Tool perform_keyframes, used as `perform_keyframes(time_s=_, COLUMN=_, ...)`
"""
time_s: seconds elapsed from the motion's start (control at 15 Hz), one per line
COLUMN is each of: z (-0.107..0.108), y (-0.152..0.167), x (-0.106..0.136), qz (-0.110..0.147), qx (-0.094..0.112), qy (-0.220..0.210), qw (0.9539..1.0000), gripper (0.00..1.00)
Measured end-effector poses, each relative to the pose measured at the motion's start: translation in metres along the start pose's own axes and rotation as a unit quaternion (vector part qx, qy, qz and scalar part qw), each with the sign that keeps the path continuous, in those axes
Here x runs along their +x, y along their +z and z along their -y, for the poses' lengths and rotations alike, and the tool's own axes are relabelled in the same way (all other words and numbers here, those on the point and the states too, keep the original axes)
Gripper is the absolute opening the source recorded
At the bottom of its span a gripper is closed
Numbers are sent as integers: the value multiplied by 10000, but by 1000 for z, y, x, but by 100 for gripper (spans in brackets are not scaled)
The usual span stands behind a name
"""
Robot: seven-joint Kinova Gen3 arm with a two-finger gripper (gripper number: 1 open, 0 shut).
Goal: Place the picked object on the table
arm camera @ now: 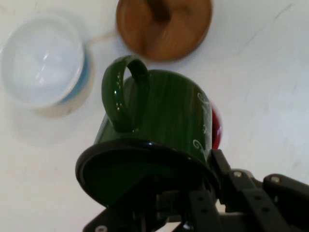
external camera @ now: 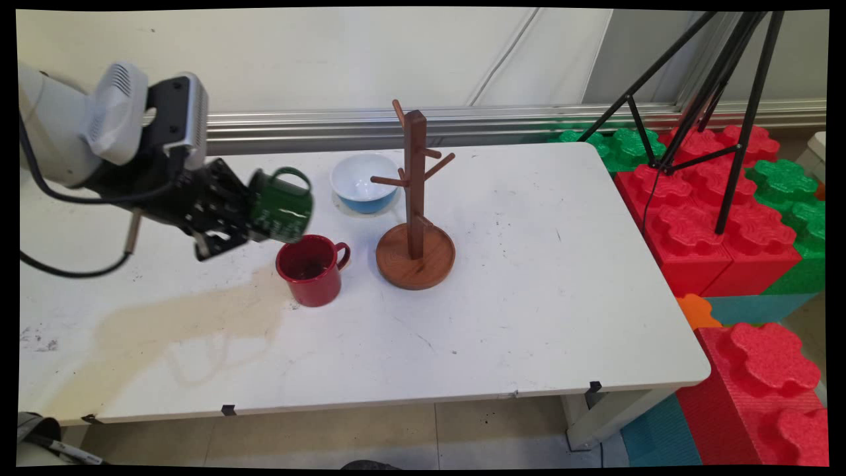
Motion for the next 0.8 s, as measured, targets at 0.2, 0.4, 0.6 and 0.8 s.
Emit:
perform_keyframes(time_s=0.2, z=14, y=-3, x=-11, qz=422, qx=55, qy=33, qw=9991, gripper=0)
perform_keyframes(time_s=0.4, z=20, y=-4, x=-27, qz=879, qx=62, qy=-11, qw=9961, gripper=0)
perform_keyframes(time_s=0.6, z=23, y=-4, x=-45, qz=1296, qx=69, qy=-131, qw=9914, gripper=0)
perform_keyframes(time_s=0.8, z=24, y=1, x=-60, qz=1646, qx=67, qy=-256, qw=9860, gripper=0)
